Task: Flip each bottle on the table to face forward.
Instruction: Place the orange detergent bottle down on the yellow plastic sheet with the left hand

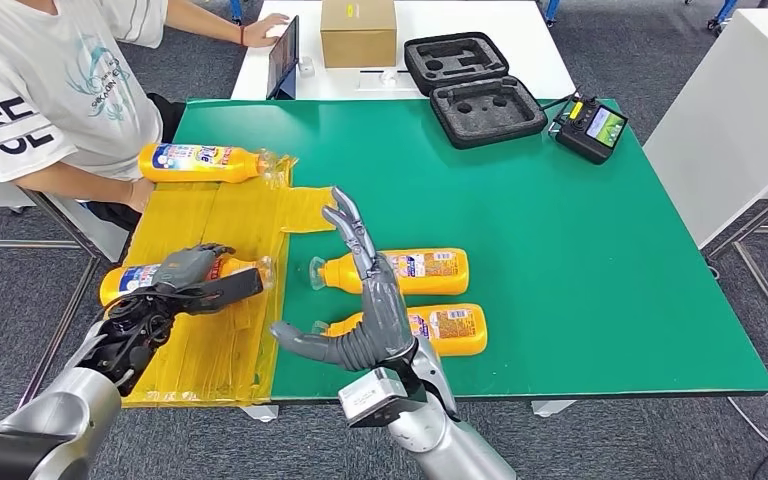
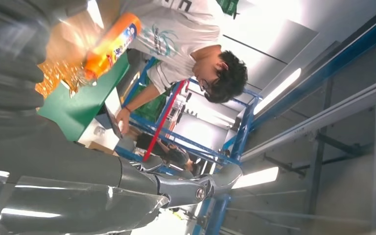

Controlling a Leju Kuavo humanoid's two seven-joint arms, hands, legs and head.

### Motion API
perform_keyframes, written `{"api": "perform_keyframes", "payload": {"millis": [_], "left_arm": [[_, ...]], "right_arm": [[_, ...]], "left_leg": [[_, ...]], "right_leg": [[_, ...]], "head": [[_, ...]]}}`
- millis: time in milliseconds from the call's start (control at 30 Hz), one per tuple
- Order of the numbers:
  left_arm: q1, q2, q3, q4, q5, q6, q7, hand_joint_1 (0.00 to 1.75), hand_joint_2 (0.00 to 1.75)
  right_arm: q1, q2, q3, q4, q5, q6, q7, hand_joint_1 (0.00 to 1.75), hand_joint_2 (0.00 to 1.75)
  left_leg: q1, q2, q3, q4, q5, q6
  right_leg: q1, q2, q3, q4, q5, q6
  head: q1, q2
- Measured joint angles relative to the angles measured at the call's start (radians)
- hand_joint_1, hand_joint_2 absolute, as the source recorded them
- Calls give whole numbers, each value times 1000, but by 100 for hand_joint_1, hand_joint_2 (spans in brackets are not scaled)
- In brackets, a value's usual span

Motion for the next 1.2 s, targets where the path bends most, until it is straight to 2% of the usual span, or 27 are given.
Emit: {"api": "perform_keyframes", "payload": {"millis": [33, 467, 633, 733, 800, 900, 1033, 1067, 1167, 1200], "left_arm": [[-1, 0, 5, 0, 12, -13, -8, 0, 0], [-6, 1, 23, 12, 67, -78, -26, 0, 0], [-27, 2, 53, 29, 196, -208, -49, 0, 0], [-35, 1, 115, 38, 373, -320, -65, 0, 0], [-33, 0, 161, 39, 467, -349, -78, 0, 0], [-20, -7, 232, 38, 568, -276, -123, 0, 0], [17, -32, 302, 13, 665, 50, -263, 0, 0], [23, -37, 314, 4, 678, 106, -289, 0, 0], [40, -45, 338, -22, 702, 183, -326, 0, 131], [56, -47, 339, -49, 717, 227, -335, 0, 175]], "right_arm": [[0, 0, 0, 2, -1, 3, 0, 0, 175], [0, 2, -3, 26, -3, 16, 0, 0, 175], [0, 5, -19, 38, 2, 26, 0, 0, 175], [3, 8, -27, 46, 17, 27, 0, 0, 175], [7, 8, -27, 51, 29, 26, 0, 0, 175], [15, 8, -27, 60, 43, 24, 2, 0, 175], [18, 7, -26, 76, 113, 2, 35, 0, 175], [18, 7, -26, 80, 130, -2, 44, 0, 175], [16, 4, -23, 91, 186, -7, 83, 0, 175], [11, 0, -18, 98, 251, 3, 138, 0, 175]], "left_leg": [[0, 0, 0, 0, 0, 0], [-1, 0, 4, 0, 1, 1], [0, -1, 6, 0, 1, 0], [0, 0, 7, -1, 1, 0], [0, 0, 8, -1, 1, 0], [0, 0, 8, -1, 1, 0], [0, 1, 6, 0, 1, 0], [0, 1, 5, 0, 1, 0], [0, 0, 3, 0, 1, 0], [0, 0, 2, 0, 1, 0]], "right_leg": [[0, 0, 0, 0, 0, 0], [-1, 0, 4, 0, 0, 1], [0, 0, 7, 0, 0, 1], [0, 0, 8, 0, 0, 0], [0, 0, 8, 0, 0, 0], [0, 0, 8, 0, 0, 0], [0, 1, 5, 0, 1, 1], [0, 1, 4, 0, 1, 1], [0, 0, 3, 0, 1, 1], [0, 0, 2, 0, 1, 1]], "head": [[0, 0], [0, 0], [0, 0], [0, 0], [0, 0], [0, 0], [0, 0], [0, 0], [0, 0], [0, 0]]}}
